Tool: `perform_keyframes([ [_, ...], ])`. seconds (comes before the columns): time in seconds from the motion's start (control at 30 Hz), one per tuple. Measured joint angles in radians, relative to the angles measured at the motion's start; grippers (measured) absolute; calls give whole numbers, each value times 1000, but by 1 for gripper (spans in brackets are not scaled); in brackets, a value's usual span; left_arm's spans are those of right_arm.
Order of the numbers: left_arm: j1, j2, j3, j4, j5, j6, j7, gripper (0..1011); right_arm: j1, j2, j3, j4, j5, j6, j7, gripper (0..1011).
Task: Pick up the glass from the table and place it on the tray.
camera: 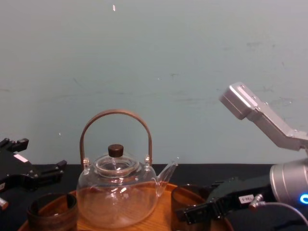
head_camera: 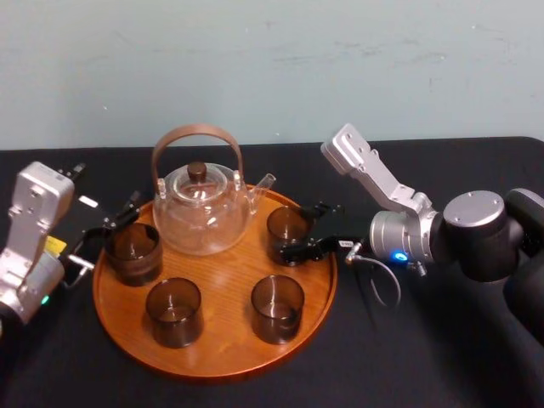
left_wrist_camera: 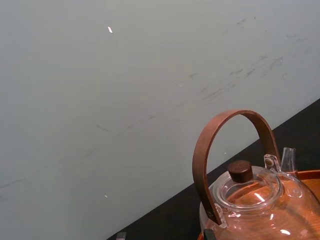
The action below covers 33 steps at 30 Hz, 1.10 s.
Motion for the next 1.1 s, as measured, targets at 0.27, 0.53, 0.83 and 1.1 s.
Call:
perform_keyframes([
  [0.27,0,0,0,0,0,0,0,1001,0,0,0,0,1,0,0,1002],
  [0.53,0,0,0,0,0,0,0,1001,-3,3,7,-6,6,-2,3,1002],
  [0.83,0,0,0,0,0,0,0,1001,-60,66,52,-109,42,-7,8,1002],
  [1.1,0,0,0,0,0,0,0,1001,-145,150,102,-240,78,-4,-12,1002],
])
